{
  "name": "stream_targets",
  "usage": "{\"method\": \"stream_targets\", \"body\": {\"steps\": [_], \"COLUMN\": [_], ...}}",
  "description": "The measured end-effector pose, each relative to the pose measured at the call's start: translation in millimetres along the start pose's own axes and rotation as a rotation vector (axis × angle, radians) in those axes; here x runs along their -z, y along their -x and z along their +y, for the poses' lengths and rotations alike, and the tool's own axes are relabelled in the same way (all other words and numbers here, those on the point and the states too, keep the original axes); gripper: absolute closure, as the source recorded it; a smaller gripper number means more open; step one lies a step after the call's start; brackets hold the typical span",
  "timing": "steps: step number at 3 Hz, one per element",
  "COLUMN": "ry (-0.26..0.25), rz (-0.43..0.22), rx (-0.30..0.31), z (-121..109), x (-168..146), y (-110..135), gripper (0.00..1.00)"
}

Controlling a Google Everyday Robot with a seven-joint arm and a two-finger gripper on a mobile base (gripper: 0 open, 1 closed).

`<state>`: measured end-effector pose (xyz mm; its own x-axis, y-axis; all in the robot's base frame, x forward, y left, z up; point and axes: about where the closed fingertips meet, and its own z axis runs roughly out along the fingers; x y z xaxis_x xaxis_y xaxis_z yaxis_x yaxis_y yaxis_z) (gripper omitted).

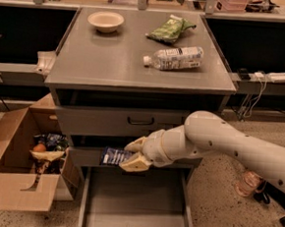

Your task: Place rxbar blueberry into bottom drawer

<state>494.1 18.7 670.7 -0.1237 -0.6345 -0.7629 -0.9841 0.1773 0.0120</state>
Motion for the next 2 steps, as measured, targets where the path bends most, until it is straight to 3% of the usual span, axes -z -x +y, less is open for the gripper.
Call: {"method": "stream_targets", "body": {"steps": [2], "ry": [0.039], "rz": [0.037], "rx": [-0.204], "z": [14], "x": [-56], "y": [-121], "gripper": [1.0]}}
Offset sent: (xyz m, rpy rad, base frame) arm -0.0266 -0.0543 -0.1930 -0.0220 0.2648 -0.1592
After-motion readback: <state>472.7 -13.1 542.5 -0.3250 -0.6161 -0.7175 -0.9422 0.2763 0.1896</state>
